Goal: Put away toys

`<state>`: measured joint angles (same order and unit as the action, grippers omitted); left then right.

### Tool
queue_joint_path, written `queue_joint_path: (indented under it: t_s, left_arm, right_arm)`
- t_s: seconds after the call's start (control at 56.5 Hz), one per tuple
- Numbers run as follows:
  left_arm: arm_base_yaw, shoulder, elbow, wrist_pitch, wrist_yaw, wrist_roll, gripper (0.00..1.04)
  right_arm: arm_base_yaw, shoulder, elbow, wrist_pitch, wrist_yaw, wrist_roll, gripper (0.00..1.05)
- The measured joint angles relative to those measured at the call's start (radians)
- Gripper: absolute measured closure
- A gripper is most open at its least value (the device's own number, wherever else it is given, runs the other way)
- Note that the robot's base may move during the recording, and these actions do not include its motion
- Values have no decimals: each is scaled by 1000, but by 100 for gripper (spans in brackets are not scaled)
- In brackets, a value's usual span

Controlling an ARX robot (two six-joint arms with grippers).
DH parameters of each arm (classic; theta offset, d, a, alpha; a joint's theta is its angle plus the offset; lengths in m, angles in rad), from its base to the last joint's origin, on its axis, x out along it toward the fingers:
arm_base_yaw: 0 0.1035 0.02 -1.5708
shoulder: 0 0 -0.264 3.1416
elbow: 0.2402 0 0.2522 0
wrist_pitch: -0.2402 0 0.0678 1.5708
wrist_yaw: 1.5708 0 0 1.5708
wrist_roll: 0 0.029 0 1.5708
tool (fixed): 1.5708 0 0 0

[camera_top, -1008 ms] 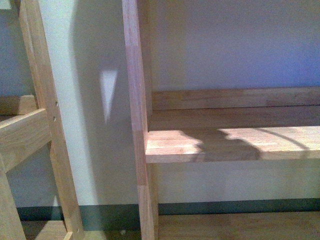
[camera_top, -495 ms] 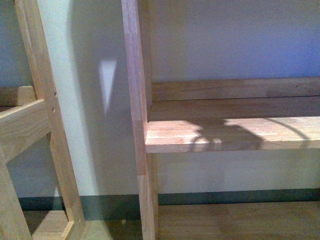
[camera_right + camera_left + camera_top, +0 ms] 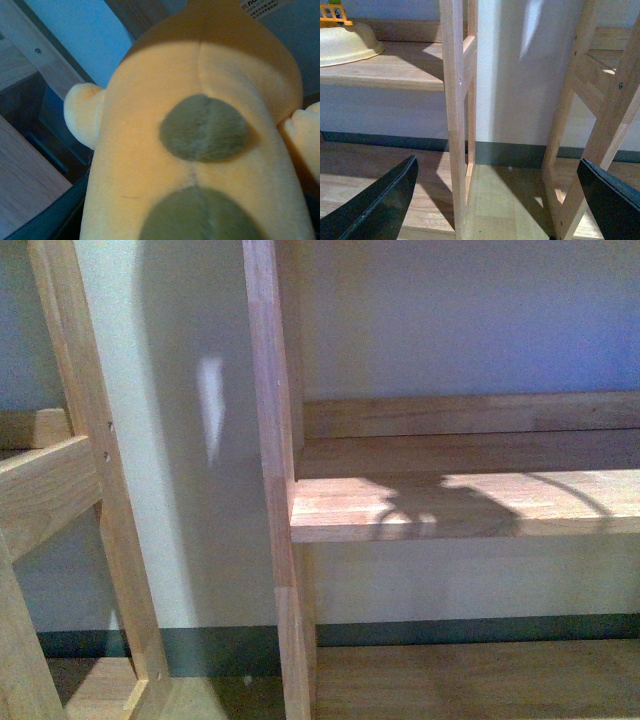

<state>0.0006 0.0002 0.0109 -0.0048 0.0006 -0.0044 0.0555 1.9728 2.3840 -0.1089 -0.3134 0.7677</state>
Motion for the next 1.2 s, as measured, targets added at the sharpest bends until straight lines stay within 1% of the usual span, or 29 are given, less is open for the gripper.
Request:
queue_joint_path:
  t_s: [0.035,0.071,0.124,0.142,0.248,0.478,0.708,0.902,0.973,1.203]
  left_arm:
    - [0,0,0,0,0,0,6]
    - [0,0,0,0,0,0,6]
    - [0,0,0,0,0,0,6]
    - [0,0,0,0,0,0,6]
    - [0,0,0,0,0,0,6]
    - [0,0,0,0,0,0,6]
    - [0,0,0,0,0,0,6]
    - [0,0,0,0,0,0,6]
    - [0,0,0,0,0,0,6]
    - [0,0,0,0,0,0,6]
  right_arm:
    - [2,0,13,-5,3,-1,12]
    - [3,0,19,-8,5,-2,9]
    - [6,0,34,-9,6,-4,1]
    - [6,0,36,-9,6,-2,0]
    - [14,-16,36,-5,22,-28,0]
    - [29,-97,-66,47,27,-59,0]
    - [32,-225,-230,147,53,-103,0]
    - [27,-336,-418,243,68,-133,0]
    - [27,-382,-494,274,90,-153,0]
    - [19,-609,-821,404,134,-267,0]
